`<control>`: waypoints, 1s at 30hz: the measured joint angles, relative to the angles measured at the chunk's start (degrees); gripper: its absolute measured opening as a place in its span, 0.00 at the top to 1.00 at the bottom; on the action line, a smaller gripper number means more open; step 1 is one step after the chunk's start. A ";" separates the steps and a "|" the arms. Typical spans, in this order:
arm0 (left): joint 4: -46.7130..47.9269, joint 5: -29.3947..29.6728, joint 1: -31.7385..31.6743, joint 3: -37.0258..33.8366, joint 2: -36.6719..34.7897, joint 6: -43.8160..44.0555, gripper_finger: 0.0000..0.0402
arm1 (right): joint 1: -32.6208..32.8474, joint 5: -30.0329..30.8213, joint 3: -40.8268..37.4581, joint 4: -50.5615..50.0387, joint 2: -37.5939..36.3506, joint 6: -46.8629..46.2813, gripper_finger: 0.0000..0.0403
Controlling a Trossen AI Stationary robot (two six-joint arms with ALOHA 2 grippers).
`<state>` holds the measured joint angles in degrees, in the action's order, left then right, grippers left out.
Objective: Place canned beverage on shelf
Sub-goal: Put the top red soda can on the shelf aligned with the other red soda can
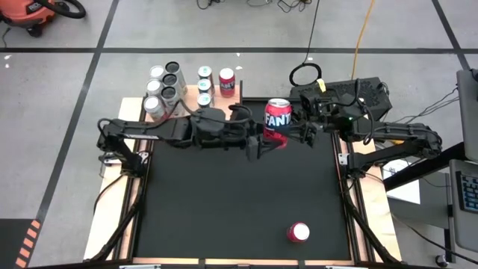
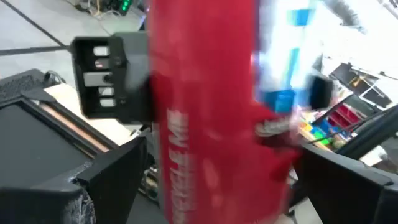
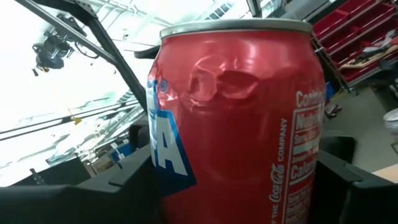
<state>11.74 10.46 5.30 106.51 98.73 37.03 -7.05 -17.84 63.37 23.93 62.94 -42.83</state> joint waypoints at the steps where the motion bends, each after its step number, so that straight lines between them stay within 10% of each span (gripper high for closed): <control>1: 0.29 -0.13 -0.21 0.00 0.13 0.00 0.00 | 0.00 -0.17 0.00 0.04 0.00 0.01 0.32; 30: -3.59 -5.44 -1.03 -0.11 2.15 -5.36 0.28 | -0.07 -1.97 0.04 -1.39 -1.24 -3.43 0.19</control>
<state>8.15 5.03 4.27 106.39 100.88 31.67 -7.11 -19.81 63.42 22.54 61.70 -46.26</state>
